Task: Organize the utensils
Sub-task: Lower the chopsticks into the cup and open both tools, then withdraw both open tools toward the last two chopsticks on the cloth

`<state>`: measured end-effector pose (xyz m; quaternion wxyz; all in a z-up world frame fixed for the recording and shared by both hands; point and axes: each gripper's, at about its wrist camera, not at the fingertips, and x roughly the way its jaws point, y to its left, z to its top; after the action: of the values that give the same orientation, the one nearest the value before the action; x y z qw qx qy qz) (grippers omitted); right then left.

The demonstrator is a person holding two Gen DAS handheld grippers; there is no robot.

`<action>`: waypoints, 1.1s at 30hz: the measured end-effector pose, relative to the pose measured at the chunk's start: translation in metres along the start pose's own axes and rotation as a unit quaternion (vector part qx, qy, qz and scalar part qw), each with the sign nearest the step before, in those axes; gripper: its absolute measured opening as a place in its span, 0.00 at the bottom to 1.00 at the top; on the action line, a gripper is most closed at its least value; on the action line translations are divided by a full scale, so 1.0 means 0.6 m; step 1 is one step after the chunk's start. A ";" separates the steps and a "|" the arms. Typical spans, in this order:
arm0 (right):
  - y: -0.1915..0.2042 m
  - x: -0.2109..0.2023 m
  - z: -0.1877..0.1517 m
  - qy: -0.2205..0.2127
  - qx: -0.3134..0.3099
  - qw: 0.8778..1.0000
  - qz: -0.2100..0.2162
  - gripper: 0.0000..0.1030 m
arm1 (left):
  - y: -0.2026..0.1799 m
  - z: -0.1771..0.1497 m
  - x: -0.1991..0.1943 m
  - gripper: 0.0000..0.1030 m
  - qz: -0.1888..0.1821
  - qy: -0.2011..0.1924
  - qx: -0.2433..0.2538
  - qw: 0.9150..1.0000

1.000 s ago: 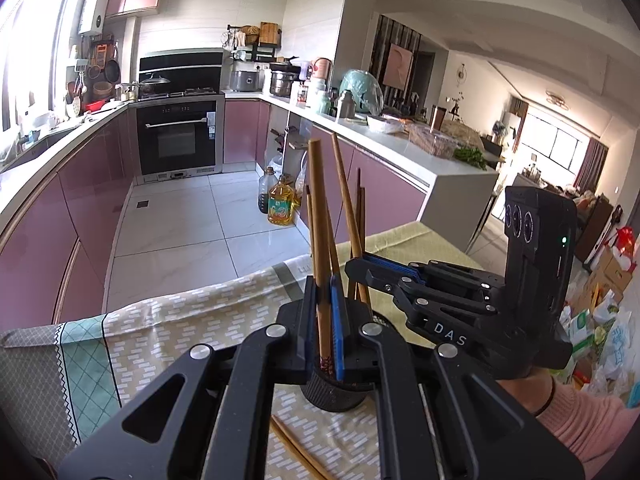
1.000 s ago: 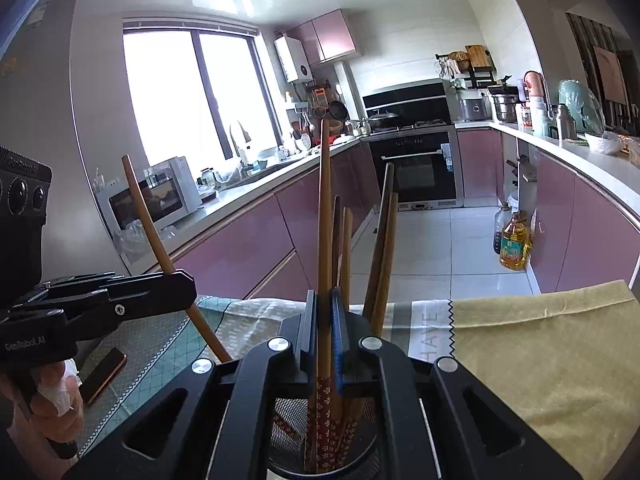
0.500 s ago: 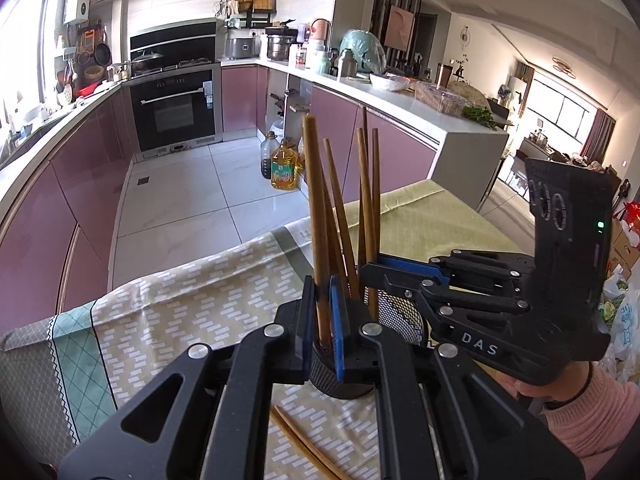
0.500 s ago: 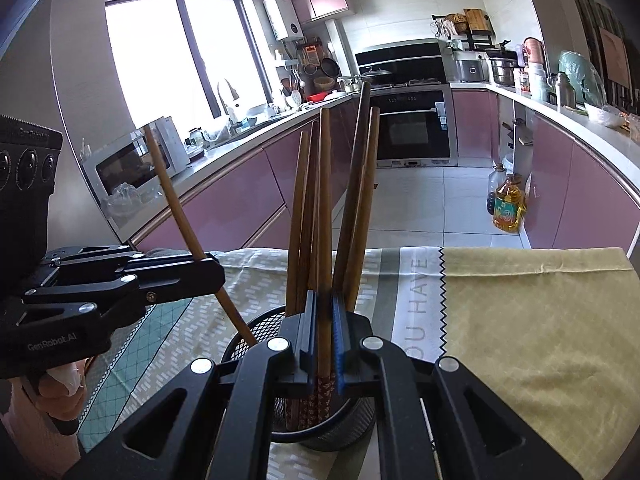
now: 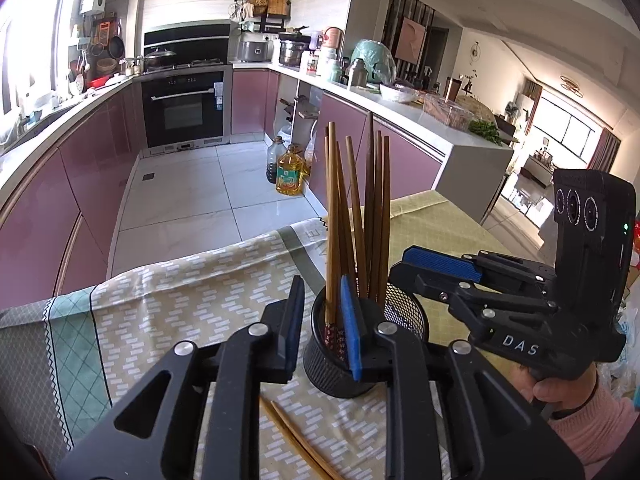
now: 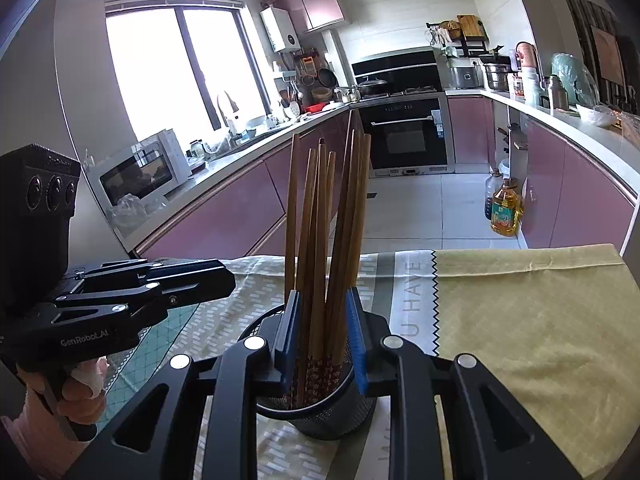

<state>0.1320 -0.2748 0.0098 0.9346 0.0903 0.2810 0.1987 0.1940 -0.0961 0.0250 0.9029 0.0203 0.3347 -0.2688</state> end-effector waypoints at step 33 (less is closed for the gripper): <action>0.134 0.037 -0.202 0.168 -0.095 0.980 0.040 0.45 | 0.042 -0.233 -0.129 0.85 0.143 -0.031 -0.034 0.989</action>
<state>0.0552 -0.1859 -0.0789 0.8696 -0.0224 0.4101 0.2742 0.0748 -0.0075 -0.0390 0.9421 0.0288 0.3094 -0.1261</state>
